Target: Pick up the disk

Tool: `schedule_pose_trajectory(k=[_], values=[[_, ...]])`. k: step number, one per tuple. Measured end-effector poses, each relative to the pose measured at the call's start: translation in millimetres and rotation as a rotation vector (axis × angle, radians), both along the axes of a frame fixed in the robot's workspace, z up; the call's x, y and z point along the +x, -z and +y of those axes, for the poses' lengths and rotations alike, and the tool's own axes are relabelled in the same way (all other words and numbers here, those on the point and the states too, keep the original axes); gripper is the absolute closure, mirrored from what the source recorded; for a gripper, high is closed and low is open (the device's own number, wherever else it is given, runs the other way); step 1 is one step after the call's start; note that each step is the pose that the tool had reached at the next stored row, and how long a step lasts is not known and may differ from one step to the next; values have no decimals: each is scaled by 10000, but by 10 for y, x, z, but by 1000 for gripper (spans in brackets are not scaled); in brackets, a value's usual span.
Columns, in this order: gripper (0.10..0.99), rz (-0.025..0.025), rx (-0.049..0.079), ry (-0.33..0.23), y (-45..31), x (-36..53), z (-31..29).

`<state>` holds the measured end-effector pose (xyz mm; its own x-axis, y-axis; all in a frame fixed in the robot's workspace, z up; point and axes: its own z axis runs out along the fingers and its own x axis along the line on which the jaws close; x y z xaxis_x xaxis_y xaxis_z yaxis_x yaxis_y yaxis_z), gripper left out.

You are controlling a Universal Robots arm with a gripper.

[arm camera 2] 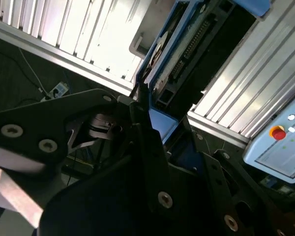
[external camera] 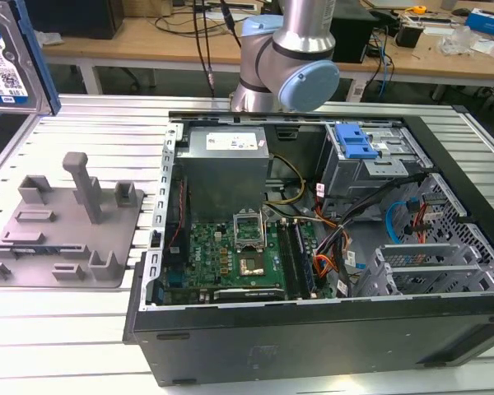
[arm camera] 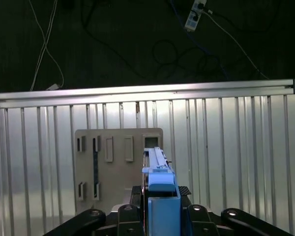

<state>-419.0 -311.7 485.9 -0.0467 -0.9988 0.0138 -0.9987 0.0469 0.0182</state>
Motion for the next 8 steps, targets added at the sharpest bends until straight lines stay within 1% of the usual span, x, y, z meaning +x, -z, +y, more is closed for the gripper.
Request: schedule_pose_trajectory(k=[8], values=[[718, 1, -1, 0, -12, 0, 0]])
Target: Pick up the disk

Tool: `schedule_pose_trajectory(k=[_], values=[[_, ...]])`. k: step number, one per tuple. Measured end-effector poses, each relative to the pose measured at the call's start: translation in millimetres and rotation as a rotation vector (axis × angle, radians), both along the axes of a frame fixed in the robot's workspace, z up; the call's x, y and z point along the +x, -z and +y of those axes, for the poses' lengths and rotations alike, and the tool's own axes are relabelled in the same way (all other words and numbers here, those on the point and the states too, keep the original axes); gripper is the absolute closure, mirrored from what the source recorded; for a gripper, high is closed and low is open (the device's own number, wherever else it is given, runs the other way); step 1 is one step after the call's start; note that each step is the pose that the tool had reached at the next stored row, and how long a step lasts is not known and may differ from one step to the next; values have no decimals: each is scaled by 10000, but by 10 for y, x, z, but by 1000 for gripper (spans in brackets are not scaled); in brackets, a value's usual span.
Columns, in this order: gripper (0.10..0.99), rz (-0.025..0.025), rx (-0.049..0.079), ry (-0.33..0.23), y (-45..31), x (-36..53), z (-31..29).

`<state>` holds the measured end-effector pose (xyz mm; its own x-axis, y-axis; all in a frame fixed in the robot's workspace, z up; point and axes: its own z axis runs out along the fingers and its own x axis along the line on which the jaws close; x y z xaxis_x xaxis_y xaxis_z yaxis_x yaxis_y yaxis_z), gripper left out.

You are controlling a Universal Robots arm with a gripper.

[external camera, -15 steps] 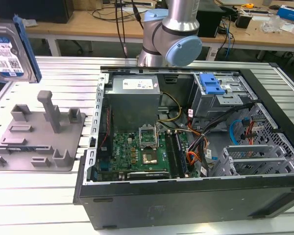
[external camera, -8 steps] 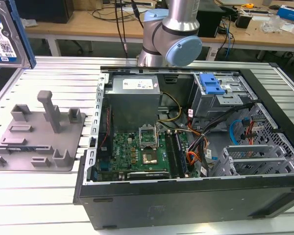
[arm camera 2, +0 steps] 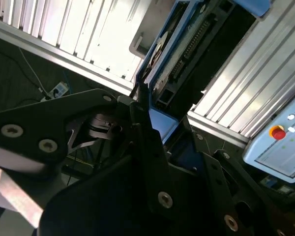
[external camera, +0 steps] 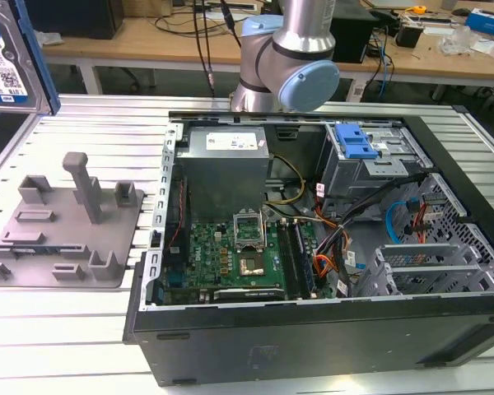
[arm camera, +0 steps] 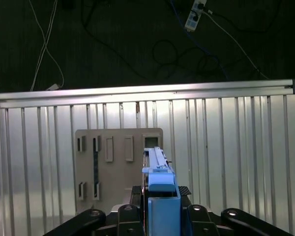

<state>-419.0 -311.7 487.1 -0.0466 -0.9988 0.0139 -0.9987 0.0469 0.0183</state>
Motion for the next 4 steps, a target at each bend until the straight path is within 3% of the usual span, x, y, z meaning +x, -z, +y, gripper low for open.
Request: schedule_pose_trajectory(k=[4], values=[[718, 0, 0, 0, -7, 0, 0]])
